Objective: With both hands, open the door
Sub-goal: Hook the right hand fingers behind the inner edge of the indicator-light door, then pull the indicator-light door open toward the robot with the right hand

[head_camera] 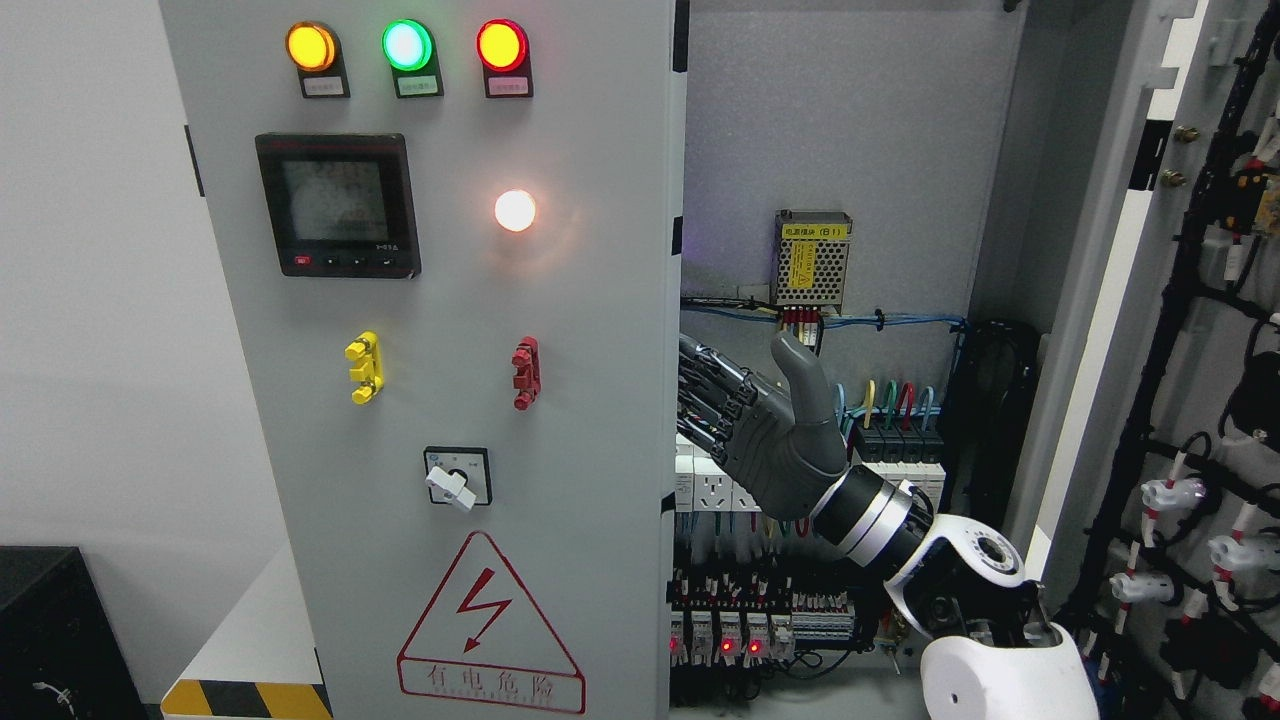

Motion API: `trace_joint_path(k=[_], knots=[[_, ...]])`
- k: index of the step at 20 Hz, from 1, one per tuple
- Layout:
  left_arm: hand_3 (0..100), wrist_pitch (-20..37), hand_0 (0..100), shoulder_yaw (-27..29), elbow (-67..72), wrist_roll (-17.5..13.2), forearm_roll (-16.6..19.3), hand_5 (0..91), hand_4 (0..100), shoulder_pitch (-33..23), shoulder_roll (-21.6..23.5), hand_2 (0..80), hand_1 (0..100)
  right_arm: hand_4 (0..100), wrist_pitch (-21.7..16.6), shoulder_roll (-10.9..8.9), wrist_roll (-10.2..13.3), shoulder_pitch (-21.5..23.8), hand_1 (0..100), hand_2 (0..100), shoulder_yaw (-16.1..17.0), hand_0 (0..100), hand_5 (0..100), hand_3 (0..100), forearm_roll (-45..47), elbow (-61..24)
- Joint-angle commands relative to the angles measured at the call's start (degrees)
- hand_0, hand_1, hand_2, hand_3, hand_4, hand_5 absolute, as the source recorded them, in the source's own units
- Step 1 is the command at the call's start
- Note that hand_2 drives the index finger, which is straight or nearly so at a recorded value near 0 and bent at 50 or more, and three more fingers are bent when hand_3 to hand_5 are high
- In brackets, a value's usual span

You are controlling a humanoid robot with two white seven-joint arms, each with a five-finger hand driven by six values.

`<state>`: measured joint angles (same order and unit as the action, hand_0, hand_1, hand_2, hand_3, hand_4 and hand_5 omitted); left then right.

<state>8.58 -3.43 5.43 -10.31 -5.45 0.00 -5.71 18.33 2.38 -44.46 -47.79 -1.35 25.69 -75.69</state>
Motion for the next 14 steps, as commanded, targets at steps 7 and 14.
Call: trace_joint_path(k=[7, 14], knots=[[0, 0.0, 0, 0.0, 0.0, 0.0, 0.0, 0.0, 0, -0.9, 0.0, 0.0, 0, 0, 0.0, -0.27, 0.1, 4.3, 0, 0, -3.2, 0, 0, 0, 0.8, -5.3], [0, 0.0, 0, 0.0, 0.0, 0.0, 0.0, 0.0, 0, -0.9, 0.0, 0.0, 0, 0, -0.1, -2.11, 0.0, 7.1, 0, 0, -11.3, 0, 0, 0, 7.2, -10.1]])
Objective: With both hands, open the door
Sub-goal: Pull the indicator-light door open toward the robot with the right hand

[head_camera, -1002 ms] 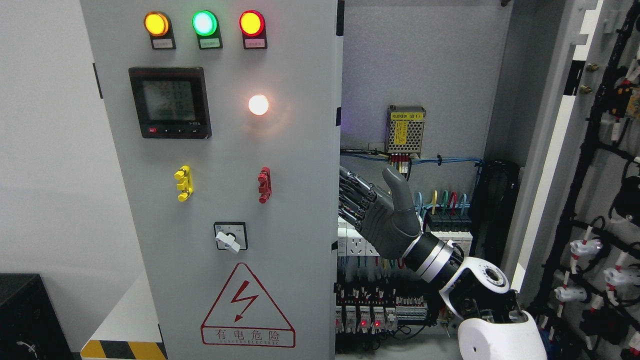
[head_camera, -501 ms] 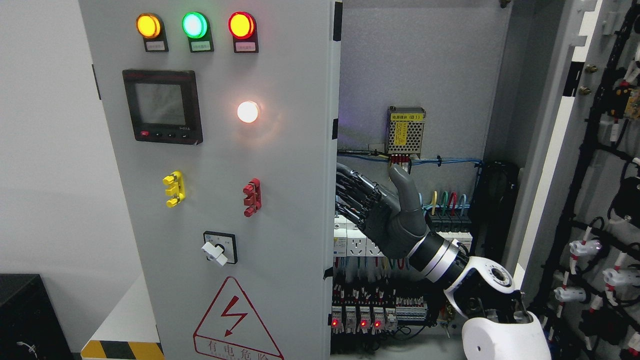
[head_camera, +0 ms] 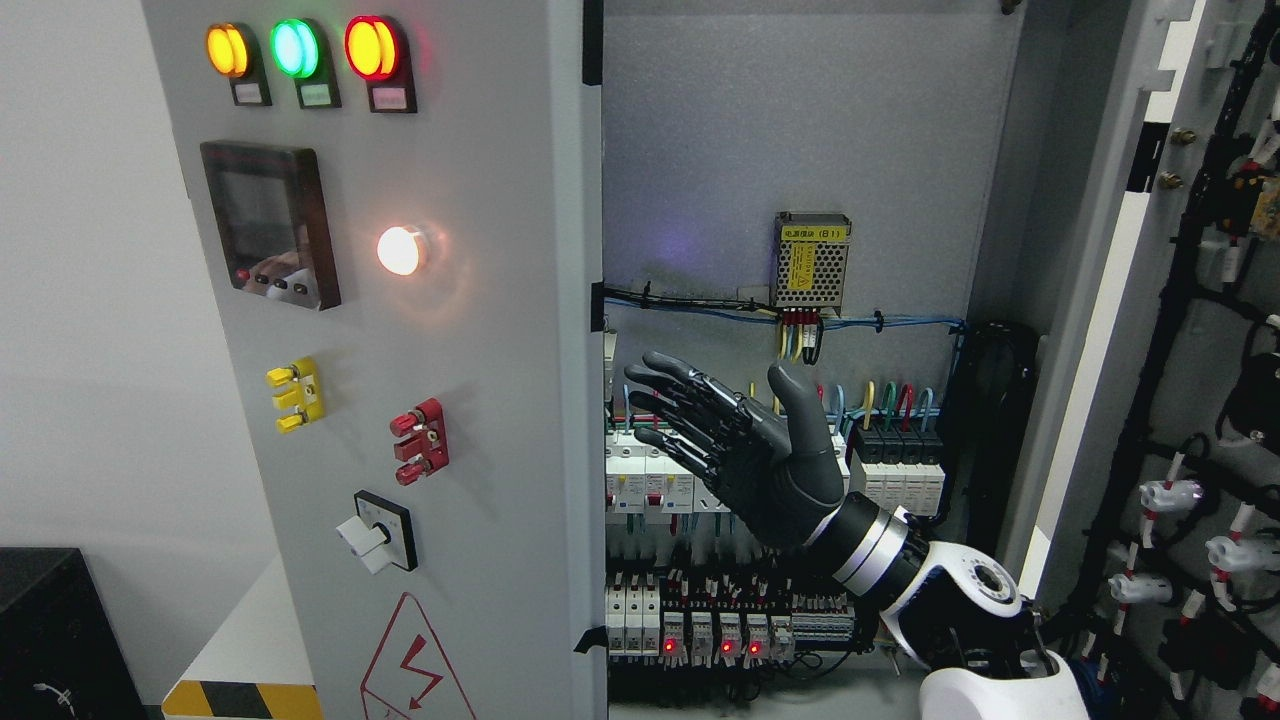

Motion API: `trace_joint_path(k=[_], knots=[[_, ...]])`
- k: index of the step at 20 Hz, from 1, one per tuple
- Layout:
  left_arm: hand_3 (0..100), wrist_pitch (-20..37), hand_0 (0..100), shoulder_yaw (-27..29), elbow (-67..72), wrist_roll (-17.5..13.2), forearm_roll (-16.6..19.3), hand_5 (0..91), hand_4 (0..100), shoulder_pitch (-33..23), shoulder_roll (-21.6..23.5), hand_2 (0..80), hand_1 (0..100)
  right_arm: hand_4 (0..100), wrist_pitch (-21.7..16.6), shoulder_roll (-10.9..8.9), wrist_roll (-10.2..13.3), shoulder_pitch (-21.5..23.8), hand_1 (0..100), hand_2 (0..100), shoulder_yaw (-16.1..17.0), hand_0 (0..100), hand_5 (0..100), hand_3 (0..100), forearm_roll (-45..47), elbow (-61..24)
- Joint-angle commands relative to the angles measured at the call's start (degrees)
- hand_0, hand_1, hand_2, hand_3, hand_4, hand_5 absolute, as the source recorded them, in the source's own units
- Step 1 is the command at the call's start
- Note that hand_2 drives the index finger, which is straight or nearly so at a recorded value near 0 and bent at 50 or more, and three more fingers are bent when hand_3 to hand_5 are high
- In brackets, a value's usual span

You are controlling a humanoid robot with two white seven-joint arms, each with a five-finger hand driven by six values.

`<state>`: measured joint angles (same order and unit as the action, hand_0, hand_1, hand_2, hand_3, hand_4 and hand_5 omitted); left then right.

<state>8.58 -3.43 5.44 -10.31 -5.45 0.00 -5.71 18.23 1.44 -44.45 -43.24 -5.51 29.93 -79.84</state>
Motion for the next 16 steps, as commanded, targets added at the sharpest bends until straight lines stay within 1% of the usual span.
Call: trace_joint_path(k=[1, 3, 5, 9, 13, 16], knots=[[0, 0.0, 0, 0.0, 0.0, 0.0, 0.0, 0.0, 0, -0.9, 0.0, 0.0, 0, 0, -0.1, -2.05, -0.1, 3.2, 0, 0, -8.5, 0, 0, 0, 3.3, -7.4], [0, 0.0, 0, -0.1, 0.0, 0.0, 0.0, 0.0, 0, -0.9, 0.0, 0.0, 0, 0, 0.0, -2.32, -0.1, 3.8, 0, 0, -10.7, 0, 0, 0, 5.1, -10.0], [0, 0.0, 0, 0.0, 0.0, 0.0, 0.0, 0.0, 0, -0.9, 0.0, 0.0, 0, 0, 0.1, -2.41, -0.1, 4.4, 0, 0, -12.1, 0, 0, 0, 7.2, -11.8], [0, 0.0, 0, 0.0, 0.0, 0.0, 0.0, 0.0, 0, -0.9, 0.0, 0.0, 0, 0, 0.1, -2.50, -0.1, 6.1, 0, 0, -16.2, 0, 0, 0, 7.4, -15.0], [0, 0.0, 0, 0.0, 0.0, 0.0, 0.0, 0.0, 0, -0.9, 0.0, 0.0, 0, 0, 0.1, -2.50, -0.1, 7.2, 0, 0, -18.8, 0, 0, 0, 7.3, -16.6], [0, 0.0, 0, 0.0, 0.0, 0.0, 0.0, 0.0, 0, -0.9, 0.0, 0.0, 0, 0, 1.1, -2.41, -0.1, 8.9, 0, 0, -19.5, 0, 0, 0, 7.4, -17.6]])
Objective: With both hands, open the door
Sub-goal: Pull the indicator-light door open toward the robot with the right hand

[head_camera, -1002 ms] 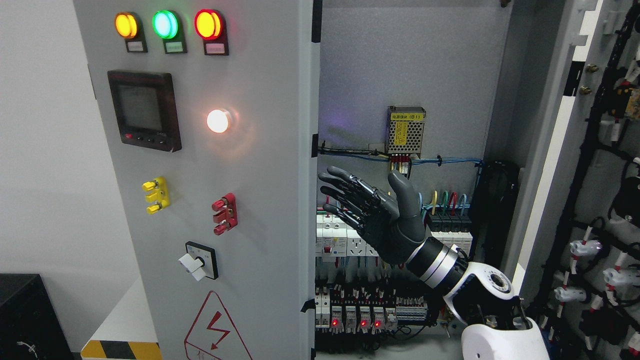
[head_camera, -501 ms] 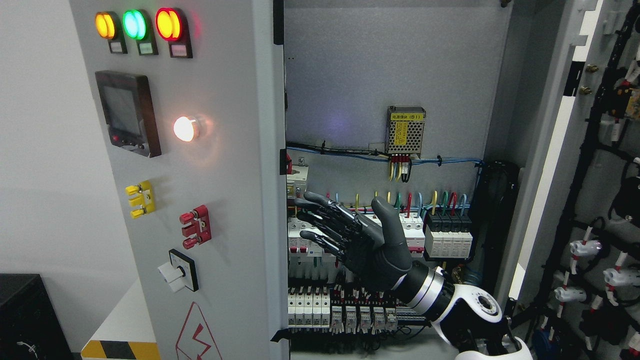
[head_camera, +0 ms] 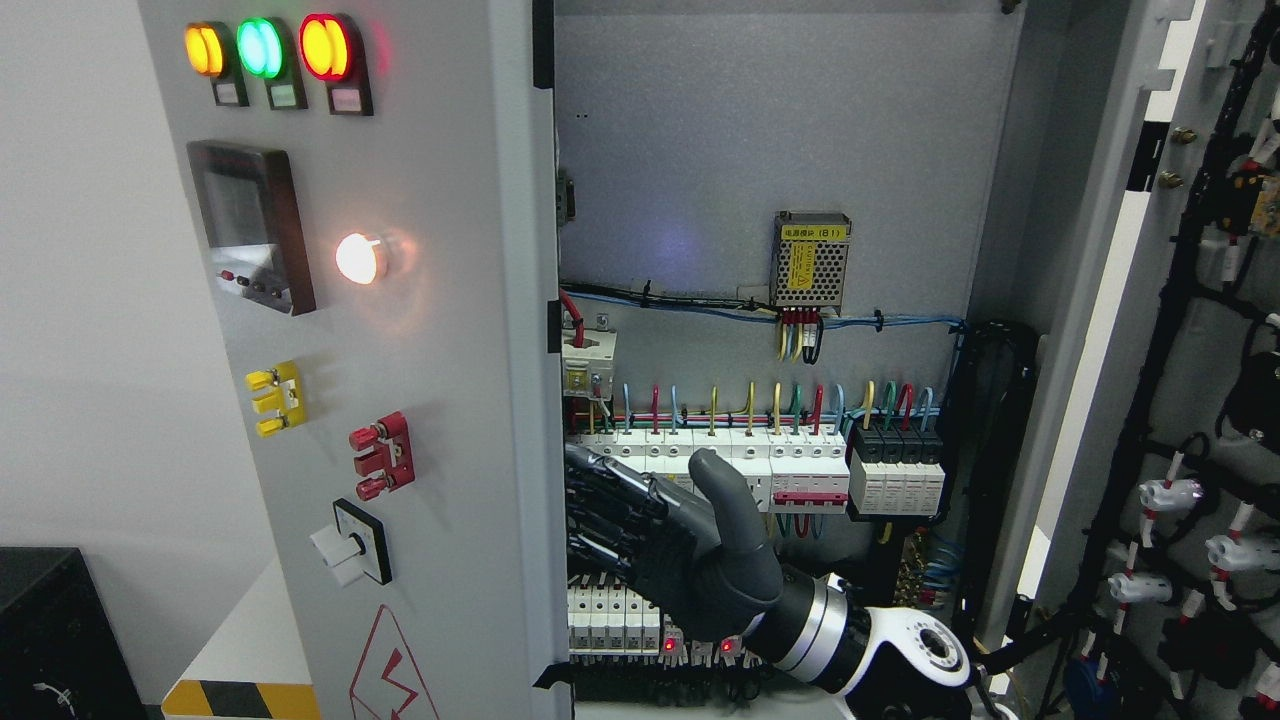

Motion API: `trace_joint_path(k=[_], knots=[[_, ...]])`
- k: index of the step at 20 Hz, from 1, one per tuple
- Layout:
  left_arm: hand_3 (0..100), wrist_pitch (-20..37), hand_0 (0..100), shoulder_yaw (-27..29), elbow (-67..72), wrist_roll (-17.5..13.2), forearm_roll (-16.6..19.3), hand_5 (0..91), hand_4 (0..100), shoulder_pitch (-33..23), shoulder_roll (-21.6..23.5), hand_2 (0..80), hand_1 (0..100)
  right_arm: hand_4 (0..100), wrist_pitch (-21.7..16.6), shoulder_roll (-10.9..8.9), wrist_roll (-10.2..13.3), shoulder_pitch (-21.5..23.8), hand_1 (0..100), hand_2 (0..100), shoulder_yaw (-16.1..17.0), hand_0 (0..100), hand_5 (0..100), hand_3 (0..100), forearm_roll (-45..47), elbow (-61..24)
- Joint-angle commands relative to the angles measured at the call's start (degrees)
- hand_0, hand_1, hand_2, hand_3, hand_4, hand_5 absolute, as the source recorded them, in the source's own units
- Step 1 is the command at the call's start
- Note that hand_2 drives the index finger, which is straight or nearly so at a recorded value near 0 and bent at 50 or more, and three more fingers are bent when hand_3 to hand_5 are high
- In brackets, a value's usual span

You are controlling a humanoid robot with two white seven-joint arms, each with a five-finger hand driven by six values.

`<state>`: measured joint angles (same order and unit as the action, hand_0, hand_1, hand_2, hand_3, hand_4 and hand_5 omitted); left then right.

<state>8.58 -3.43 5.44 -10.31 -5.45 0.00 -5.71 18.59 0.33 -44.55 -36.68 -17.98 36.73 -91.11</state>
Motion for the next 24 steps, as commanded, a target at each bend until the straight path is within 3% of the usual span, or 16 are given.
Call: trace_joint_path(k=[1, 6, 10, 22, 24], knots=[[0, 0.0, 0, 0.0, 0.0, 0.0, 0.0, 0.0, 0, -0.9, 0.0, 0.0, 0, 0, 1.6, -1.29, 0.0, 2.8, 0, 0, -7.2, 0, 0, 0, 0.6, -7.0], [0, 0.0, 0, 0.0, 0.0, 0.0, 0.0, 0.0, 0, -0.9, 0.0, 0.0, 0, 0, 2.8, -0.77, 0.0, 3.3, 0, 0, -8.8, 0, 0, 0, 0.8, -8.0], [0, 0.0, 0, 0.0, 0.0, 0.0, 0.0, 0.0, 0, -0.9, 0.0, 0.0, 0, 0, 2.9, -0.50, 0.0, 3.4, 0, 0, -11.9, 0, 0, 0, 0.7, -9.1], [0, 0.0, 0, 0.0, 0.0, 0.0, 0.0, 0.0, 0, -0.9, 0.0, 0.0, 0, 0, 3.1, 7.31, 0.3, 2.2, 0, 0, -20.2, 0, 0, 0, -3.4, -8.3], [0, 0.0, 0, 0.0, 0.0, 0.0, 0.0, 0.0, 0, -0.9, 0.0, 0.0, 0, 0, 3.1, 7.85, 0.4, 1.9, 0, 0, -22.2, 0, 0, 0, -5.1, -8.1]])
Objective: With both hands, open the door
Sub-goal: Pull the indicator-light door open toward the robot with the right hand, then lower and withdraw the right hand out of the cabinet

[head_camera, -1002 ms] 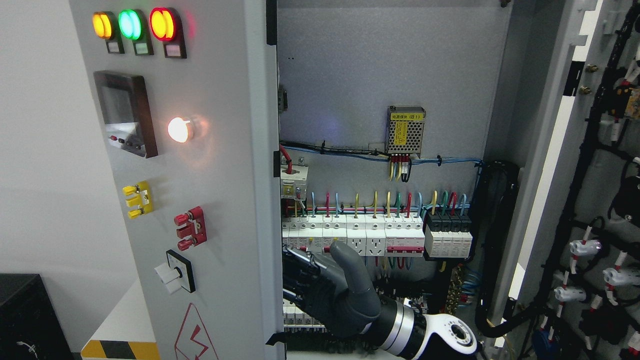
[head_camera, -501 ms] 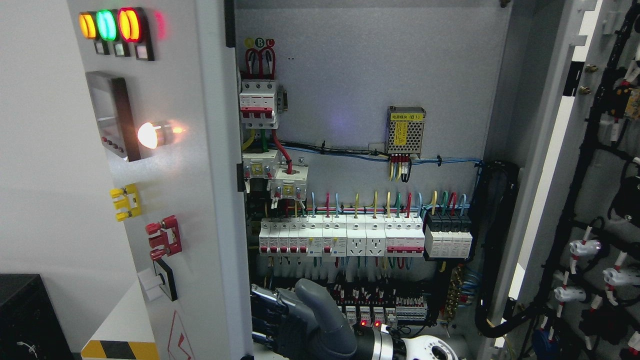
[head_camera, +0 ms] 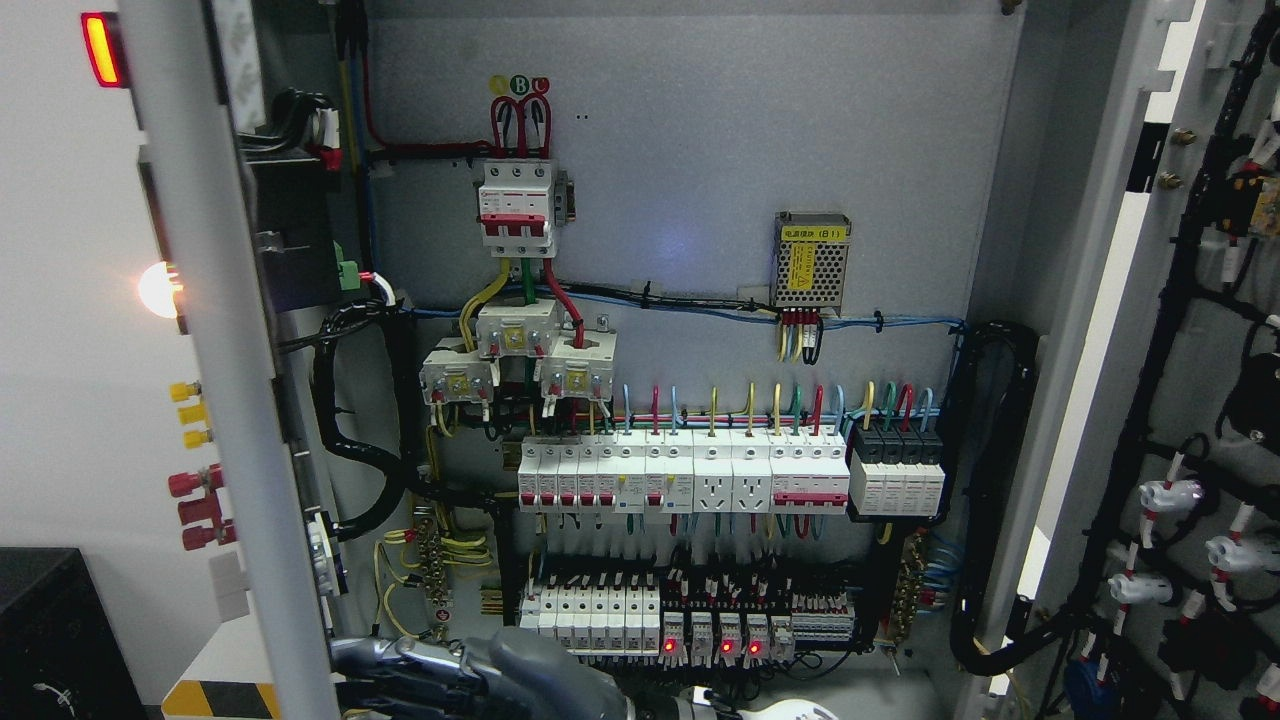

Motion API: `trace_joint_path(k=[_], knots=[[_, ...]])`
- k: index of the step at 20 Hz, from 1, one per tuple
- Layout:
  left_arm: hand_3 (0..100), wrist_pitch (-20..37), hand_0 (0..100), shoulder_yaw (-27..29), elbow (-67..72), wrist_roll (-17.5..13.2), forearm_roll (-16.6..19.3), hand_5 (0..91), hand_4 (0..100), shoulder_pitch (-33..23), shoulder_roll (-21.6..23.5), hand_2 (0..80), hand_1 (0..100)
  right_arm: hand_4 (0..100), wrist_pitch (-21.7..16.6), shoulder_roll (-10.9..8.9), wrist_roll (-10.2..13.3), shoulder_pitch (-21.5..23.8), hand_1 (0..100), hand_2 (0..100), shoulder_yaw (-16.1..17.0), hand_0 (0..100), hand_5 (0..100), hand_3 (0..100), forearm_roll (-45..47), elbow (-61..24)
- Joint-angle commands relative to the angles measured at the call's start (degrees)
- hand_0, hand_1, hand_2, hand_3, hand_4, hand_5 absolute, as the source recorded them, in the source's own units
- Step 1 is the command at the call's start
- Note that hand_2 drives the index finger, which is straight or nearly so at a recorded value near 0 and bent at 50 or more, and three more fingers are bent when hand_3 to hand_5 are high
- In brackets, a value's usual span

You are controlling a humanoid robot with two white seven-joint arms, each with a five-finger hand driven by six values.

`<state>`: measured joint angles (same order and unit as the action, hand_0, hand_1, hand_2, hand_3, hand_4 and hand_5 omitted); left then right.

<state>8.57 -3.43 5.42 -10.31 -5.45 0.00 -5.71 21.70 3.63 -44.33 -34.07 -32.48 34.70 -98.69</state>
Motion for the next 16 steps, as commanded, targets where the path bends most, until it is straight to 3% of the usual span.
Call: trace_joint_path(k=[1, 5, 16], knots=[[0, 0.0, 0, 0.0, -0.1, 0.0, 0.0, 0.0, 0, -0.9, 0.0, 0.0, 0, 0, 0.0, 4.64, 0.3, -0.7, 0, 0, -8.5, 0, 0, 0, -3.6, -0.5], [0, 0.0, 0, 0.0, 0.0, 0.0, 0.0, 0.0, 0, -0.9, 0.0, 0.0, 0, 0, 0.0, 4.72, 0.3, -0.8, 0, 0, -10.1, 0, 0, 0, -3.9, -0.3], [0, 0.0, 0, 0.0, -0.1, 0.0, 0.0, 0.0, 0, -0.9, 0.0, 0.0, 0, 0, 0.1, 5.08, 0.5, -1.3, 0, 0, -9.2, 0, 0, 0, -3.9, 1.4]])
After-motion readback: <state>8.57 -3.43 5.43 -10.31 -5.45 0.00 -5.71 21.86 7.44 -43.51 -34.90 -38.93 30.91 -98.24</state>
